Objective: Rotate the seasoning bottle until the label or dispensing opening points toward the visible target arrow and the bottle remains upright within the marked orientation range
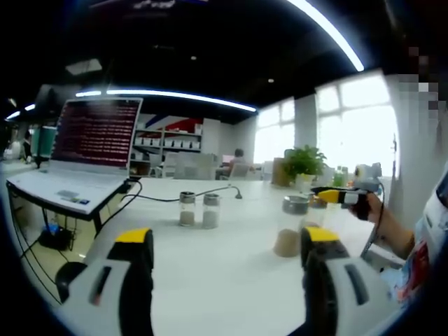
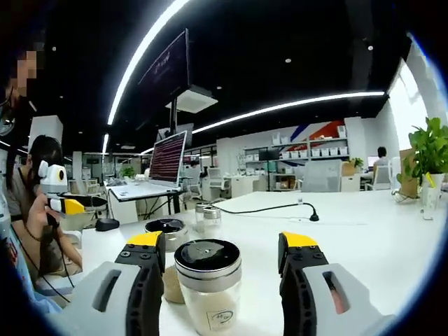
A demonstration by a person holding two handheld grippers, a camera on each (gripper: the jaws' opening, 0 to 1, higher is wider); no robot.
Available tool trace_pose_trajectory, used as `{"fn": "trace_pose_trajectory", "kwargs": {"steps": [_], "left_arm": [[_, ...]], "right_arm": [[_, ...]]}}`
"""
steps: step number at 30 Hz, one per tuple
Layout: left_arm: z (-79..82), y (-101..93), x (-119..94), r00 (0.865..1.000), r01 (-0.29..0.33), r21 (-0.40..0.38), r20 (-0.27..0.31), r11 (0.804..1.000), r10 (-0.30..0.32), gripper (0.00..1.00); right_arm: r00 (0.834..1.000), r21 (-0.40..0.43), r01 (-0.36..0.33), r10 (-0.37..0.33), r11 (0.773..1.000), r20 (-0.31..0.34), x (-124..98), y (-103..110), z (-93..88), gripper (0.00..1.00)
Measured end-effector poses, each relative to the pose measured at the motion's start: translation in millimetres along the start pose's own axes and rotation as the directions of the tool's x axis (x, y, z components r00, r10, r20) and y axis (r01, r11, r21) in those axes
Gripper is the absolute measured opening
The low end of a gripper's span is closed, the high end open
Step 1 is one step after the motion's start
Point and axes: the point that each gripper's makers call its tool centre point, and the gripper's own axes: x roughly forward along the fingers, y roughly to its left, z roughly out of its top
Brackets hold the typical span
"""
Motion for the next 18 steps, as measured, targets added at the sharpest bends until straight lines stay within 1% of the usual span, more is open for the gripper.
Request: {"fn": "trace_pose_trajectory", "kwargs": {"steps": [3, 4, 5, 6, 8, 9, 11, 13, 15, 16, 18], "left_arm": [[0.6, 1.1, -0.3, 1.0, -0.005, -0.001, 0.001, 1.0, 0.005, 0.92], [0.2, 1.1, -0.3, 1.0, -0.006, -0.001, -0.001, 1.0, 0.006, 0.92], [0.0, 1.0, -0.4, 1.0, -0.007, 0.0, -0.003, 1.0, 0.007, 0.92], [-0.2, 0.4, -0.2, 1.0, -0.006, 0.001, -0.003, 1.0, 0.006, 0.92], [0.4, -0.7, 0.2, 1.0, -0.002, 0.0, -0.001, 1.0, 0.002, 0.92], [0.5, -1.1, 0.4, 1.0, -0.001, 0.001, 0.0, 1.0, 0.001, 0.92], [-0.2, -1.8, 1.0, 1.0, 0.0, 0.002, -0.002, 1.0, 0.0, 0.92], [-0.4, -1.7, 1.6, 1.0, -0.002, 0.001, -0.002, 1.0, 0.002, 0.92], [0.6, -1.5, 1.6, 1.0, -0.004, -0.002, 0.003, 1.0, 0.004, 0.92], [0.9, -1.6, 1.6, 1.0, -0.004, -0.002, 0.004, 1.0, 0.004, 0.92], [1.0, -1.6, 1.8, 1.0, -0.006, -0.004, 0.004, 1.0, 0.006, 0.92]], "right_arm": [[0.994, 0.012, -0.11, 0.11, 0.994, -0.008, -1.4, 7.9, -0.3, 0.65], [0.983, 0.04, -0.184, 0.184, 0.982, -0.009, -3.6, 15.0, -1.5, 0.67], [0.977, 0.07, -0.211, 0.212, 0.975, 0.0, -5.0, 16.5, -1.3, 0.68], [0.973, 0.089, -0.23, 0.231, 0.969, 0.007, -6.2, 16.5, -1.8, 0.69], [0.967, 0.111, -0.253, 0.254, 0.961, -0.003, -8.2, 13.6, -6.2, 0.69], [0.965, 0.107, -0.261, 0.263, 0.959, -0.006, -8.6, 11.7, -8.2, 0.68], [0.95, 0.08, -0.311, 0.313, 0.947, -0.015, -10.7, 12.5, -12.2, 0.67], [0.944, 0.089, -0.329, 0.331, 0.94, -0.007, -11.5, 10.4, -12.7, 0.67], [0.927, 0.14, -0.375, 0.373, 0.916, 0.04, -13.0, 14.5, -6.8, 0.66], [0.92, 0.151, -0.391, 0.387, 0.908, 0.057, -13.7, 15.1, -4.3, 0.65], [0.913, 0.132, -0.408, 0.403, 0.904, 0.059, -13.7, 14.3, -3.0, 0.64]]}}
